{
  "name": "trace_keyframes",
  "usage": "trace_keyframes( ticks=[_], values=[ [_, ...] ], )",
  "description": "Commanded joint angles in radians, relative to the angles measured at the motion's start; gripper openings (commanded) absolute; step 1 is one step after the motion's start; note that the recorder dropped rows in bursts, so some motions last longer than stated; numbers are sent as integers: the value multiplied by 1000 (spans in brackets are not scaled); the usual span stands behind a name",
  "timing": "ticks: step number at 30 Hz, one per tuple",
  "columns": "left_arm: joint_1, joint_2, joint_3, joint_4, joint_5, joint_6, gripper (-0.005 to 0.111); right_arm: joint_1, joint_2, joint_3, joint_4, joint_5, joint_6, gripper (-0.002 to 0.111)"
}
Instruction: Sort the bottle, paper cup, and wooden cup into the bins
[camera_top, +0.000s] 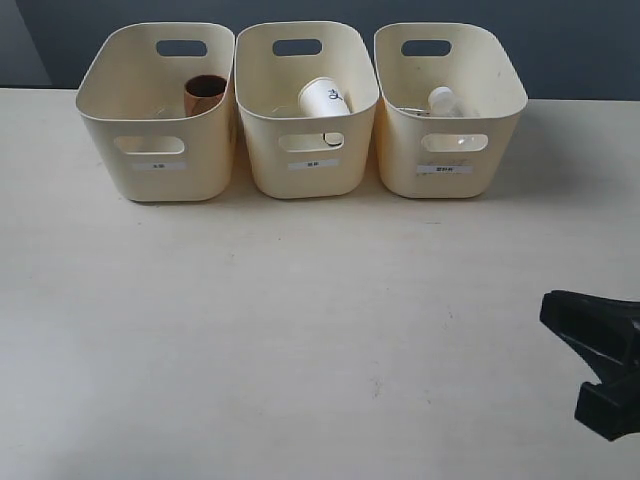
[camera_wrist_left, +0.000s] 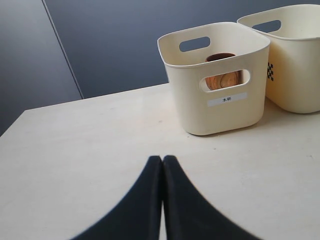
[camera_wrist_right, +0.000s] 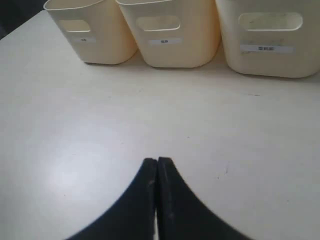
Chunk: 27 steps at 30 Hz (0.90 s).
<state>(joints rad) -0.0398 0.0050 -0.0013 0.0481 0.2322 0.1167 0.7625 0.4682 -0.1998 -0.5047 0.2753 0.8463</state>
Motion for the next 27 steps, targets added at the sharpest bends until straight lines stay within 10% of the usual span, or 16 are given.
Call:
trace_keyframes(
  ticks=[1, 10, 27],
  values=[
    [-3, -5, 1, -3, -1, -2, 0, -6, -6, 4, 113, -39, -144, -1],
    [-3, -5, 1, -3, -1, -2, 0, -6, -40, 150, 359, -342, -367, -1],
    [-3, -5, 1, -3, -1, -2, 0, -22, -96, 196, 461, -316, -540, -1]
  ],
)
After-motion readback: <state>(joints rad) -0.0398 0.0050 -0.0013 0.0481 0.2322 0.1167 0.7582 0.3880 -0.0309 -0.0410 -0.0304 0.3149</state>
